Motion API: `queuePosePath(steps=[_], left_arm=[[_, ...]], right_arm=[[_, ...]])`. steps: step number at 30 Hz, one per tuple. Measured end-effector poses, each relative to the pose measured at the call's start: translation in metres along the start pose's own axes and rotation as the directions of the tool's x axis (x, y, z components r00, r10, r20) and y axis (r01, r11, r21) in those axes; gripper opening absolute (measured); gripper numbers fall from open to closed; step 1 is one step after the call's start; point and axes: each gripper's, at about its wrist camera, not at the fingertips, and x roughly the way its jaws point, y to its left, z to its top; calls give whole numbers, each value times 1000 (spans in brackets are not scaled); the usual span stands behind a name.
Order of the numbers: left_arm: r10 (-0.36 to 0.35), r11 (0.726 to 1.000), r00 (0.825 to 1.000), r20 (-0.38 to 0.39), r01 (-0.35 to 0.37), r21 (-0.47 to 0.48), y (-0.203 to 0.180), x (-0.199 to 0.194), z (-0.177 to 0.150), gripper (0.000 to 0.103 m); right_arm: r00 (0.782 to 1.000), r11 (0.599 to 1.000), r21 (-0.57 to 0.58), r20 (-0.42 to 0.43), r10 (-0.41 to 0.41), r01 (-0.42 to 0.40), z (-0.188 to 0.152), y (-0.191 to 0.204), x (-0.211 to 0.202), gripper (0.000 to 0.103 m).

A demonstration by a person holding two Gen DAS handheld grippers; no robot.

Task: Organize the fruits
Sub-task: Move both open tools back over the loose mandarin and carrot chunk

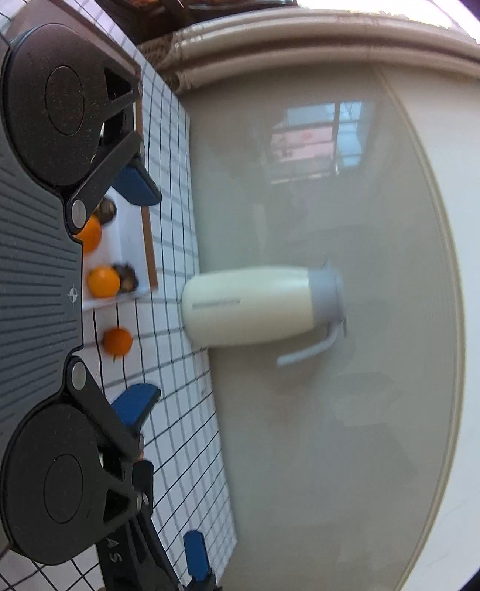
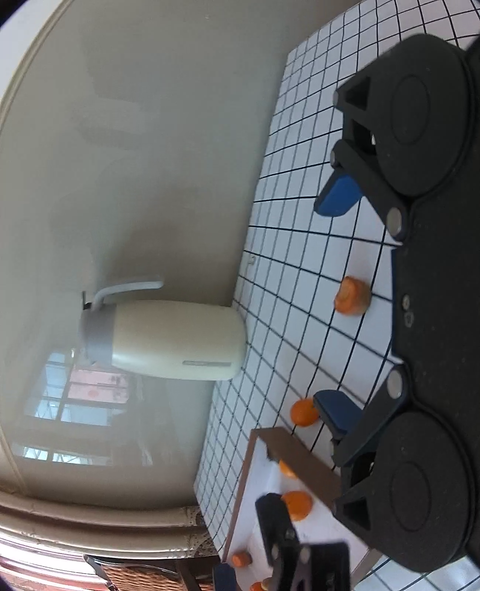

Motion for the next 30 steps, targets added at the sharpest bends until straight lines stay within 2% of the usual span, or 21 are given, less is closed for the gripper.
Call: queuePosePath(steps=[1, 2, 5, 8, 13, 19, 23, 25, 30], left_arm=[[-4, 1000, 1000, -17, 5, 9, -6, 5, 2, 75], [-17, 1000, 999, -35, 17, 10, -10, 10, 3, 70], [-20, 999, 997, -76, 22, 26, -24, 23, 3, 68], [-27, 999, 993, -119, 31, 29, -34, 37, 1, 63], [-17, 999, 986, -169, 22, 28, -48, 56, -2, 62], [-3, 1000, 966, -259, 8, 20, -53, 88, -8, 62], [-1, 1000, 959, -282, 6, 17, -54, 99, -10, 62], [0, 1000, 958, -288, 4, 14, -55, 104, -9, 61], [5, 1000, 949, -316, 3, 23, -59, 117, -11, 58]], right_arm=[[1000, 1000, -8, -7, 4, -4, -2, -3, 3, 90], [1000, 1000, -13, -14, 9, -9, -4, -4, 5, 89], [999, 999, -20, -27, 41, -42, -9, -8, 15, 85], [995, 997, -23, -66, 78, -80, -13, -9, 25, 72], [990, 994, -13, -87, 108, -110, -17, -7, 36, 66], [990, 994, -26, -94, 104, -107, -18, -4, 47, 63], [988, 993, -26, -108, 113, -117, -18, -4, 56, 58], [986, 992, -21, -115, 120, -123, -19, -5, 60, 52], [986, 996, 3, -139, 94, -95, -19, -10, 72, 51]])
